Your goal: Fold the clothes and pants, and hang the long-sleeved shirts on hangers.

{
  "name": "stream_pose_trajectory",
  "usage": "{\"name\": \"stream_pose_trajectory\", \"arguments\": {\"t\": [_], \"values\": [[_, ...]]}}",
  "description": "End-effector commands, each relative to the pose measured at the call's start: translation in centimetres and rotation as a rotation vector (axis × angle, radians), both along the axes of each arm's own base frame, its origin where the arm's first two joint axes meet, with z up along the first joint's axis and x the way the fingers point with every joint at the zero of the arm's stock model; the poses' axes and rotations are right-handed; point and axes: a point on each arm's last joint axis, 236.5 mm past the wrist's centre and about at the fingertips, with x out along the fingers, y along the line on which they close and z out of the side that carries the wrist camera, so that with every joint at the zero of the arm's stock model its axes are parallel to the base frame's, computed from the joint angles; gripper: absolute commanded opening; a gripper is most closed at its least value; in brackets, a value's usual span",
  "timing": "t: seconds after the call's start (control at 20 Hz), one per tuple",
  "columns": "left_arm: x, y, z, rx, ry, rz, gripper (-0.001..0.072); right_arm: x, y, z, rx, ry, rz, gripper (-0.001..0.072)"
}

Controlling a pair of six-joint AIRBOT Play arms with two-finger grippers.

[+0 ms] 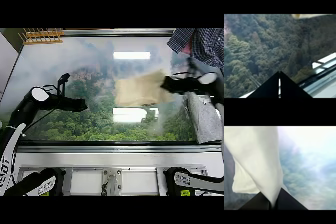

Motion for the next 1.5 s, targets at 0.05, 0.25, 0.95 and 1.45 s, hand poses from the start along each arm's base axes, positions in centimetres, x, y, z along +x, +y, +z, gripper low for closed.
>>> {"name": "stream_pose_trajectory", "arguments": {"t": [0.05, 0.25, 0.95, 1.45], "values": [[-0.5, -3.1, 0.3, 0.001, -0.047, -0.062, 0.0008, -4.8, -15.8, 5.8, -0.088, -0.075, -0.354, 0.0006], [-0.3, -2.7, 0.2, 0.0, -0.041, -0.046, 0.0008, -7.5, -20.9, 8.5, -0.069, -0.141, -0.501, 0.0006], [0.5, -1.2, 0.2, 0.002, -0.041, -0.004, 0.0008, -15.3, -24.1, 11.1, -0.347, 0.044, -0.589, 0.0005], [0.3, -1.3, 0.2, 0.002, -0.034, -0.009, 0.0008, -25.1, -23.1, 0.3, -0.398, 0.468, -0.631, 0.0012]]}}
